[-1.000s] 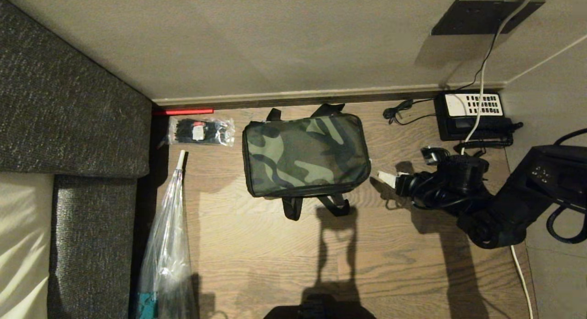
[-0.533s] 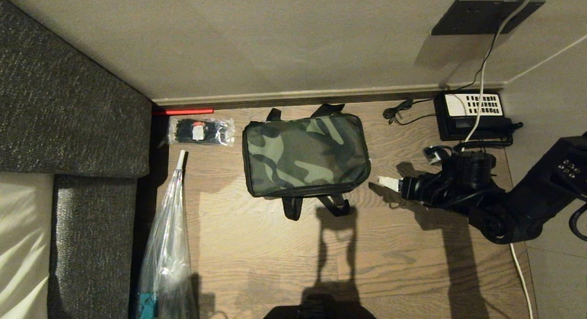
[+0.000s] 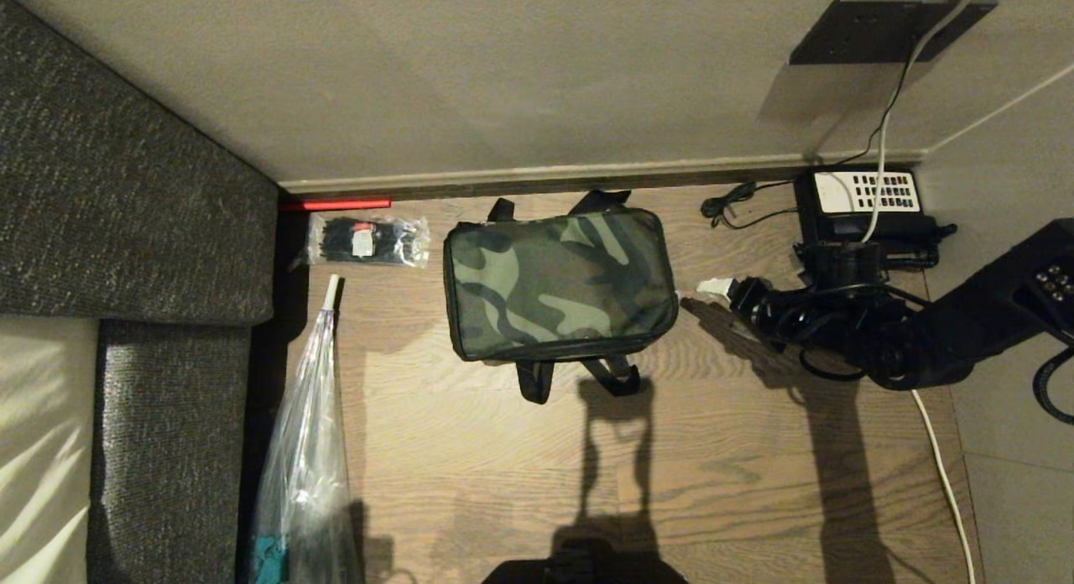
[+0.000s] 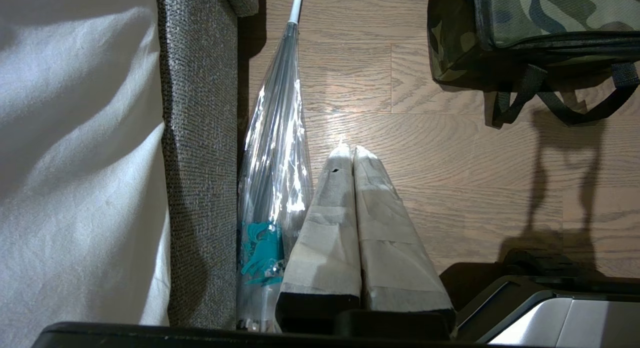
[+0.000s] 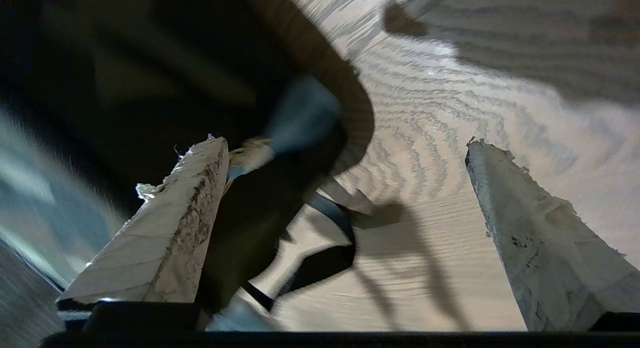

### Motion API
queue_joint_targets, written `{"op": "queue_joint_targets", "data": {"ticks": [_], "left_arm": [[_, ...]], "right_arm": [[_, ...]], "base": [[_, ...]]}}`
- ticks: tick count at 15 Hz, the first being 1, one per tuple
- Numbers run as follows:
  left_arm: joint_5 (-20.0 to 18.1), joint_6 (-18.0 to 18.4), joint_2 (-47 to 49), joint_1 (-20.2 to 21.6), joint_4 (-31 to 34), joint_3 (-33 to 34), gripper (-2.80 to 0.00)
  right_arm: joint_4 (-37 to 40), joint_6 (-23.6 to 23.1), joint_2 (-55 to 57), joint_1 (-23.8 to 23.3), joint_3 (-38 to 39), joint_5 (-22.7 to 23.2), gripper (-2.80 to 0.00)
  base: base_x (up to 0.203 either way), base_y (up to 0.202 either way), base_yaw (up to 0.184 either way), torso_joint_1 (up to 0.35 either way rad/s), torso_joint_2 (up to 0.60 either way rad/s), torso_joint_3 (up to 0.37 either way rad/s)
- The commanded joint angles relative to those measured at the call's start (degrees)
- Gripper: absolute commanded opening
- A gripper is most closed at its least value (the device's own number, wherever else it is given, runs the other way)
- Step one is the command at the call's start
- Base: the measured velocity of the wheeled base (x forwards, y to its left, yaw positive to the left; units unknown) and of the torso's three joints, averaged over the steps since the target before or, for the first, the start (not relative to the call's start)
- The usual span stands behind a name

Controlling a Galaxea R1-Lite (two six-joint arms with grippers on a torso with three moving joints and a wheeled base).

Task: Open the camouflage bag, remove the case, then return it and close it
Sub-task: Open the top of the storage box

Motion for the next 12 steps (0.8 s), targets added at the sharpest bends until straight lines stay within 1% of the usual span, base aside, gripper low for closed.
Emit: {"op": "queue_joint_targets", "data": {"ticks": [1,2,4,5,7,8,10,12], "left_arm": [[0.0,-0.04,-0.11,0.02,0.02,0.01,-2.8],[0.0,-0.04,-0.11,0.02,0.02,0.01,-2.8],[0.0,-0.04,-0.2,0.02,0.02,0.01,-2.8],[0.0,-0.04,-0.11,0.02,0.02,0.01,-2.8],[0.0,-0.04,-0.2,0.02,0.02,0.01,-2.8],[0.0,-0.04,-0.2,0.02,0.02,0.01,-2.8],[0.0,-0.04,-0.2,0.02,0.02,0.01,-2.8],[0.0,-0.04,-0.11,0.02,0.02,0.01,-2.8]], "right_arm": [[4.85,7.4,0.11,0.3,-4.58,-1.04,0.0],[6.34,9.02,0.24,0.81,-5.44,-1.24,0.0],[9.04,10.14,-0.09,1.69,-7.78,-1.14,0.0],[9.77,13.34,-0.3,2.15,-9.24,-1.07,0.0],[10.0,23.4,-0.11,3.65,-12.39,-1.02,0.0],[10.15,26.39,0.35,4.58,-13.55,-1.23,0.0],[10.69,29.02,0.17,5.36,-14.96,-1.34,0.0],[10.83,33.97,-0.07,6.03,-15.14,-1.69,0.0]], "base": [[0.0,0.0,0.0,0.0,0.0,0.0],[0.0,0.0,0.0,0.0,0.0,0.0],[0.0,0.0,0.0,0.0,0.0,0.0],[0.0,0.0,0.0,0.0,0.0,0.0],[0.0,0.0,0.0,0.0,0.0,0.0],[0.0,0.0,0.0,0.0,0.0,0.0],[0.0,0.0,0.0,0.0,0.0,0.0],[0.0,0.0,0.0,0.0,0.0,0.0]]}}
